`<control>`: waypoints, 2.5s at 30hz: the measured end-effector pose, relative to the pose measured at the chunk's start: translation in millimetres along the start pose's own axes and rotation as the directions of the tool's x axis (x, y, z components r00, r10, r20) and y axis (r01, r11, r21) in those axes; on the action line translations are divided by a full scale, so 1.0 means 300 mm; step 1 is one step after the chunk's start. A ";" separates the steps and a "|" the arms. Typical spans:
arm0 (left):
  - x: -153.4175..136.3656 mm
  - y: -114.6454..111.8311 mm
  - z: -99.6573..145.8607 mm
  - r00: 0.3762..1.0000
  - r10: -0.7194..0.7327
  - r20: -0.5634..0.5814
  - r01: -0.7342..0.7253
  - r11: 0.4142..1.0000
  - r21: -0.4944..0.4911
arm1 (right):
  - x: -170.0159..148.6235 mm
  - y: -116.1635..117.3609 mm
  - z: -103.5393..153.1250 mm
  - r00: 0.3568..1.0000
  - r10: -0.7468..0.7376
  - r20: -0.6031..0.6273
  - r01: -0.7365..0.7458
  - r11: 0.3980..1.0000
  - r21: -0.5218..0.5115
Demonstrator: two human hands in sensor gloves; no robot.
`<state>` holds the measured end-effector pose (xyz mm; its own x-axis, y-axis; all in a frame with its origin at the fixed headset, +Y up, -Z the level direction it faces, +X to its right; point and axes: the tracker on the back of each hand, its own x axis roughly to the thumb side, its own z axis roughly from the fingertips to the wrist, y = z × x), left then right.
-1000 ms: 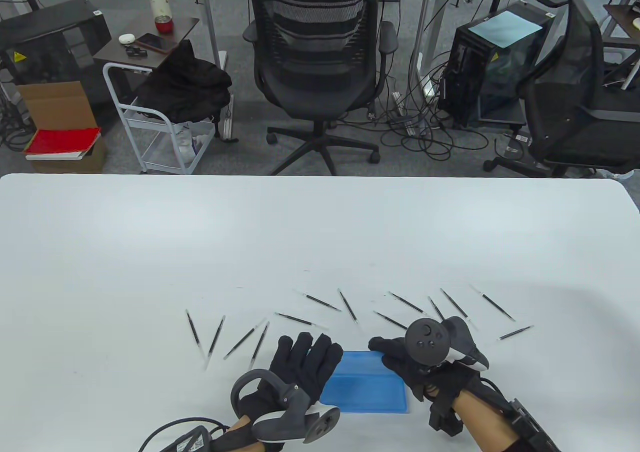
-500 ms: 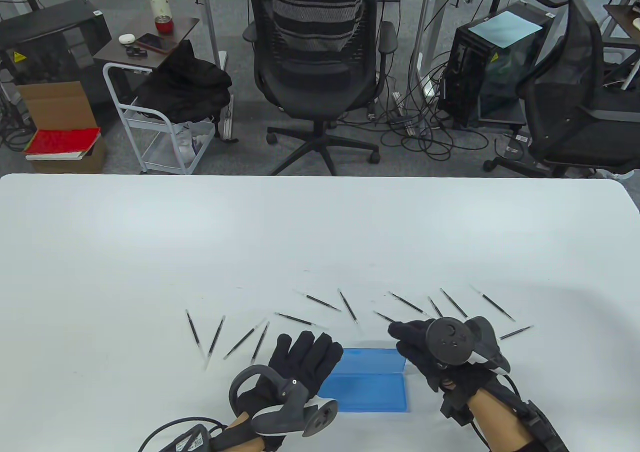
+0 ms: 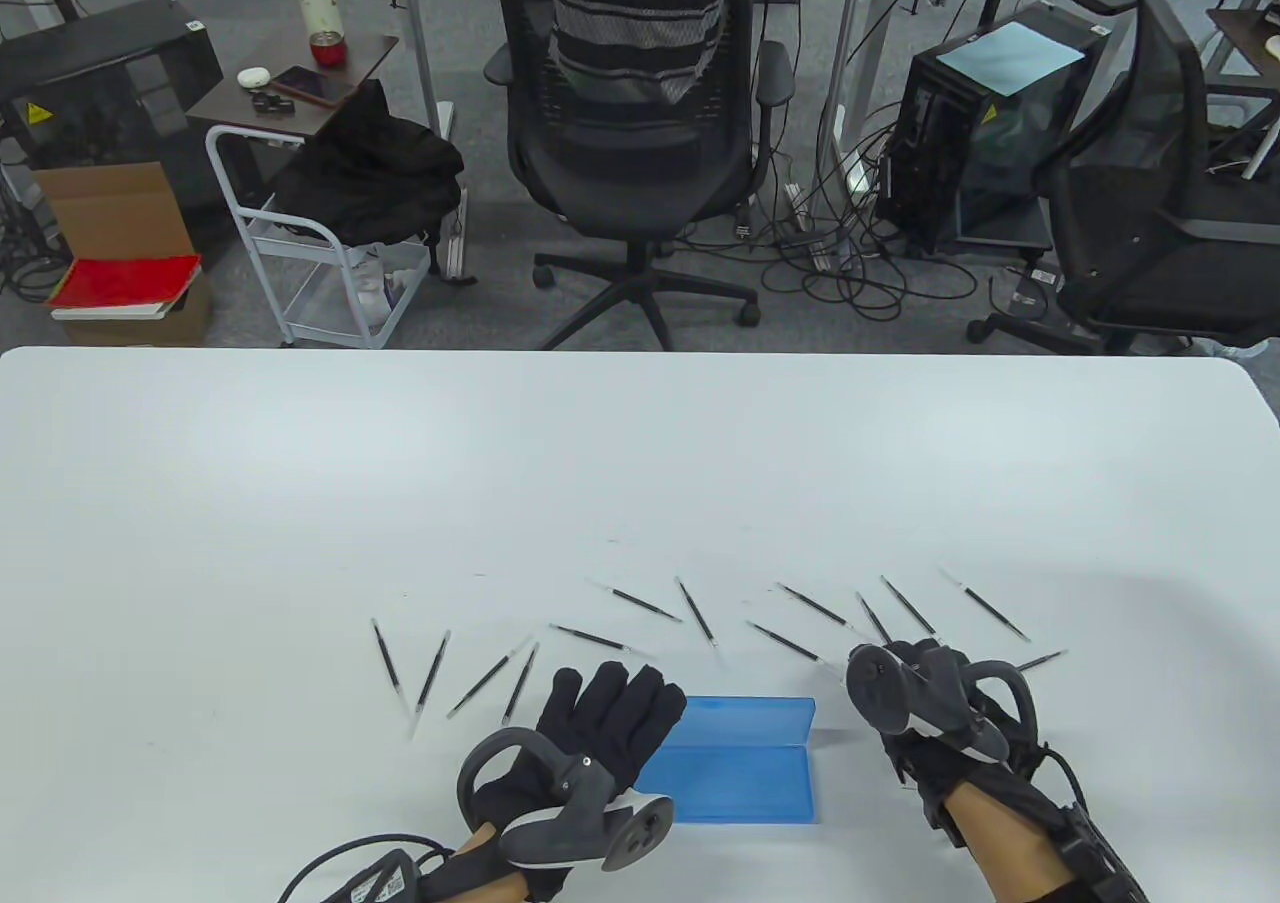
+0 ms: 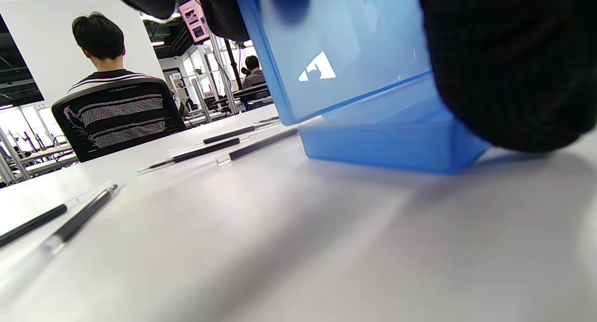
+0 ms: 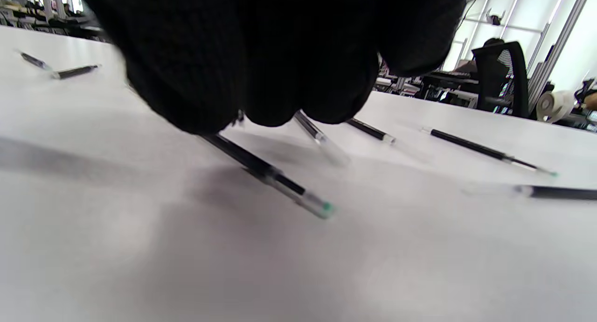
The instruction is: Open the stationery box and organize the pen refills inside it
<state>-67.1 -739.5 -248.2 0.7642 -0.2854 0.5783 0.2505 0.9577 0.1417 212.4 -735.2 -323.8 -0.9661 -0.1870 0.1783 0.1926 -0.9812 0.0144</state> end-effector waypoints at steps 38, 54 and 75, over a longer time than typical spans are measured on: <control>0.009 0.001 0.005 1.000 -0.019 0.004 0.019 1.000 0.003 | 0.064 0.032 -0.003 0.990 0.137 0.013 -0.137 0.990 0.042; 0.010 -0.003 0.004 1.000 -0.013 0.008 0.013 1.000 0.002 | 0.033 0.005 0.003 0.999 0.046 0.005 -0.046 0.999 0.007; 0.001 -0.007 -0.003 1.000 0.018 0.010 -0.018 1.000 -0.026 | 0.261 -0.205 0.247 0.924 0.001 0.383 0.107 0.960 -0.260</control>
<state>-66.9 -741.5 -249.1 0.7625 -0.2677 0.5891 0.2521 0.9614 0.1107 137.5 -685.8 -237.9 -0.8261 -0.1547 0.5419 0.0365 -0.9742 -0.2226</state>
